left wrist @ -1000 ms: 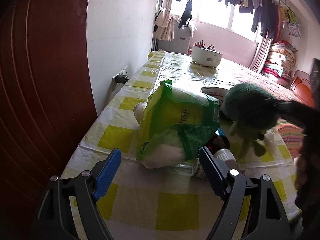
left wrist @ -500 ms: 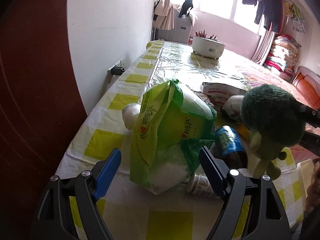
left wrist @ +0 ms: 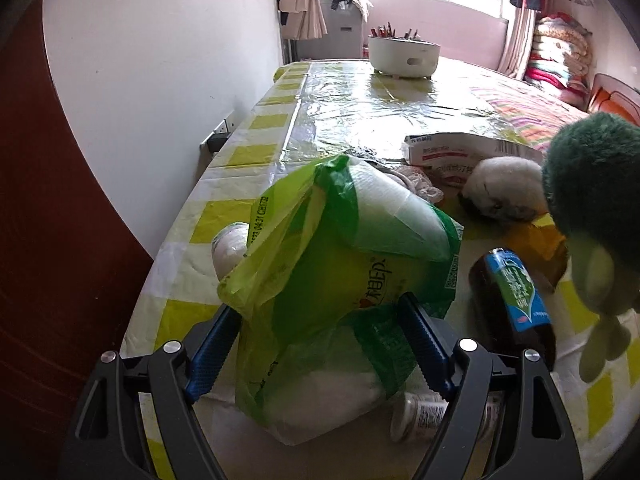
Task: Collect trash
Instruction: 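Grasp the green plush toy with right tool while left tool grasps the green plastic bag, then carry plush toy to cream bin and open right tool while left tool lifts green bag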
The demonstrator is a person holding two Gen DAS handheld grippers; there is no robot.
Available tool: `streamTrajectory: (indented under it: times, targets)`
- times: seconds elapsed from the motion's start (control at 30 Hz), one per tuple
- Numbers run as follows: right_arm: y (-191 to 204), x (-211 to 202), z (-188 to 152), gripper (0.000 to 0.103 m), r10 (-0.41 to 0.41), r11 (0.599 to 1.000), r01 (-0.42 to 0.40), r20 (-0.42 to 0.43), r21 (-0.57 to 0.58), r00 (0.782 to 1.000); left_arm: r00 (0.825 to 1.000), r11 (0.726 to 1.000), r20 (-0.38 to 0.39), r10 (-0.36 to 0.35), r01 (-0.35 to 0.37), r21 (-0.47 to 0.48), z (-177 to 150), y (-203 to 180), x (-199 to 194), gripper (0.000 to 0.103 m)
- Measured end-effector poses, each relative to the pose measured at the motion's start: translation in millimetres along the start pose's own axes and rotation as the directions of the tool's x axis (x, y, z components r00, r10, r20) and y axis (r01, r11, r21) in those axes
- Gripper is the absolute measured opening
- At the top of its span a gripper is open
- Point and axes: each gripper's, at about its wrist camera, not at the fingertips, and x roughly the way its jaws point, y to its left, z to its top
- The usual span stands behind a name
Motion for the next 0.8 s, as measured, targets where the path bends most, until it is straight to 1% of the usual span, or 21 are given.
streamTrajectory:
  times: [0.03,0.07,0.13,0.17,0.2,0.23,0.3,0.4,0.5,0.57,0.6,0.67,0.73,0.8]
  targets:
    - [-1.6,0.7,0.3,0.067,0.000,1.000,0.000,0.000,-0.001,1.000,1.000,1.000,0.002,-0.005,0.005,-0.006,-0.7,-0.1,0.8,0.056]
    - [-1.9,-0.4,0.4,0.067,-0.001,1.000,0.001,0.003,0.000,1.000,1.000,1.000,0.005,-0.004,0.004,-0.008,-0.5,0.4,1.0,0.054]
    - [-2.8,-3.9,1.1,0.067,-0.006,1.000,0.006,0.012,-0.001,1.000,1.000,1.000,0.010,-0.023,0.023,-0.021,-0.5,2.9,0.3,0.039]
    - [-3.3,-5.9,1.4,0.067,-0.008,1.000,0.008,0.016,-0.002,1.000,0.999,0.999,0.018,-0.038,0.038,-0.030,-0.7,4.6,-1.4,0.034]
    - [-3.8,-8.4,1.5,0.067,-0.010,1.000,0.010,0.023,-0.003,1.000,0.999,0.998,0.027,-0.043,0.044,-0.038,-0.9,5.8,-3.5,0.026]
    - [-4.5,-11.3,1.6,0.067,-0.013,1.000,0.014,0.030,-0.004,0.999,0.997,0.997,0.039,-0.065,0.067,-0.049,-1.5,7.3,-7.6,0.023]
    - [-5.3,-17.0,2.4,0.067,-0.020,1.000,0.021,0.044,-0.008,0.999,0.995,0.995,0.058,-0.083,0.086,-0.049,-1.9,5.3,-12.9,0.022]
    - [-5.2,-27.1,2.7,0.067,-0.030,0.999,0.031,0.069,-0.017,0.997,0.989,0.994,0.100,-0.107,0.110,-0.023,-5.3,-2.6,-24.0,0.021]
    - [-4.3,-35.5,2.3,0.067,-0.040,0.999,0.043,0.094,-0.028,0.995,0.978,0.991,0.163,-0.132,0.133,0.000,-7.5,-11.4,-40.6,0.021]
    - [-4.9,-42.1,1.6,0.067,-0.044,0.998,0.048,0.109,-0.032,0.993,0.965,0.987,0.208,-0.160,0.163,0.001,-7.7,-14.8,-54.0,0.021]
    - [-5.6,-46.0,1.2,0.068,-0.047,0.998,0.051,0.115,-0.034,0.992,0.957,0.982,0.225,-0.185,0.189,0.002,-7.5,-16.3,-60.5,0.021]
    - [-7.9,-53.8,0.4,0.068,-0.052,0.998,0.057,0.129,-0.035,0.990,0.943,0.971,0.241,-0.231,0.238,-0.002,-6.6,-18.7,-68.0,0.021]
    - [-11.1,-61.5,-0.6,0.068,-0.060,0.997,0.066,0.143,-0.034,0.988,0.929,0.956,0.239,-0.282,0.292,-0.006,-5.3,-21.9,-72.5,0.021]
    - [-16.0,-69.8,-1.9,0.068,-0.069,0.997,0.074,0.157,-0.028,0.985,0.919,0.944,0.231,-0.319,0.330,-0.011,-4.1,-23.5,-73.8,0.021]
